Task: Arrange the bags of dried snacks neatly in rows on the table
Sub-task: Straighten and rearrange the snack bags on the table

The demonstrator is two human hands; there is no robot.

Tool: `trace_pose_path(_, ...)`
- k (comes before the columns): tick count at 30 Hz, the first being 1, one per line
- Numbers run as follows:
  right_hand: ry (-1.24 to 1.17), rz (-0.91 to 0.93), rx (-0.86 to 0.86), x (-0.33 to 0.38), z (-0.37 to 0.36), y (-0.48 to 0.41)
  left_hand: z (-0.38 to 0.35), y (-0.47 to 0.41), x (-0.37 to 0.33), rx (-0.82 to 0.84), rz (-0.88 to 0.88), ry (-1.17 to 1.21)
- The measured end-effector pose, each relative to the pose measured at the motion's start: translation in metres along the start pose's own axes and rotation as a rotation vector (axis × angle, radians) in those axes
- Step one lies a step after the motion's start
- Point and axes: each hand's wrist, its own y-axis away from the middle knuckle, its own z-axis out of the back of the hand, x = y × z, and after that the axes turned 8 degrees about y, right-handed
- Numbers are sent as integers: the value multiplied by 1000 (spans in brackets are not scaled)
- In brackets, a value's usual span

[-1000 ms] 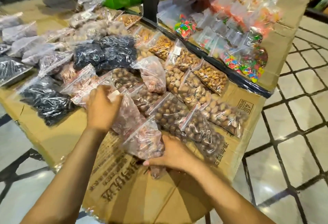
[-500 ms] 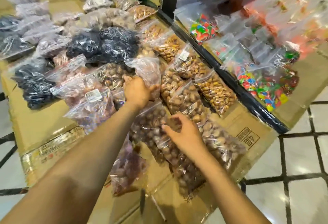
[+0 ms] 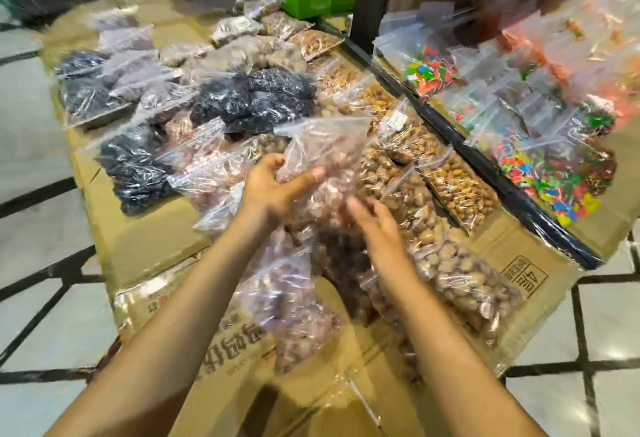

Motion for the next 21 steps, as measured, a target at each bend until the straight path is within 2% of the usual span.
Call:
trace_pose_path(1,-149,6,21,6,-14,1,18,11,0,32,4,14)
trace_pose_path(3,-294,32,45,8,-47,6,54,33,2,83,-30,-12)
trace_pose_path(6,-285,44,-8,9,-110,26,114,62,10,155,-34,-21)
trace_pose_path(11,-208,66,-265,-2,-198,61,244,74,28,193,114,21)
trace_pose_path(16,-180,23,-356,-10,-189,92,340,74,40,108,211,8)
trace_pose_path(21,13,13,-306,-11,-141,131,343,75,52,174,250,-61)
